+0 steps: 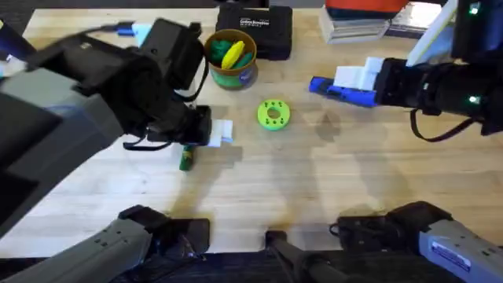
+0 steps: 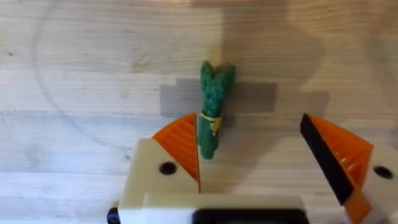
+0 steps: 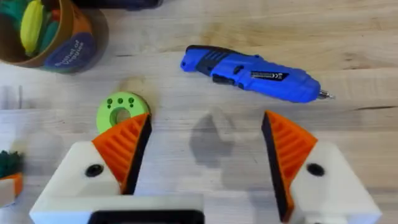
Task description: Pick up the gripper from the table and insert it into the empty holder that is missing its gripper. Then pick up a screw, insert it into the mounting hole, and use the screwdriver to tighten it. Finally, clean up the table by picking up the vegetable and placing it into the bucket.
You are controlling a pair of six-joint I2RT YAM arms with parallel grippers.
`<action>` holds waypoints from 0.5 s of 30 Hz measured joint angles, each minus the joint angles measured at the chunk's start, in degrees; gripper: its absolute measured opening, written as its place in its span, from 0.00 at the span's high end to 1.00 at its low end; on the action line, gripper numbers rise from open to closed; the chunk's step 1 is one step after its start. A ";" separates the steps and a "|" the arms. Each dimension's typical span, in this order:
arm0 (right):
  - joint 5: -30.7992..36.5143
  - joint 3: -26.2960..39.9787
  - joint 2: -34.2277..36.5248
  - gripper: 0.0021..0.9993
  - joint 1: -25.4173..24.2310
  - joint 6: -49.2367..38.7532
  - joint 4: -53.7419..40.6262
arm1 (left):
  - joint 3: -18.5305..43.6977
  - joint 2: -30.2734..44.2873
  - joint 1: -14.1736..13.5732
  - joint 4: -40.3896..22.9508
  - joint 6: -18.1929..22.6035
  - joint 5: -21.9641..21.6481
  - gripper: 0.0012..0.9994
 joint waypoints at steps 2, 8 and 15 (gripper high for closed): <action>0.00 0.00 0.00 0.01 0.00 0.00 0.00 | -3.01 1.52 1.81 2.15 -2.41 -1.08 0.01; 0.00 0.00 0.00 0.01 0.00 0.00 0.02 | -8.07 6.95 3.96 5.06 -6.01 -1.77 0.15; 0.00 0.00 0.00 0.01 0.00 0.00 0.02 | -7.64 8.51 4.01 4.72 -6.67 -2.18 0.98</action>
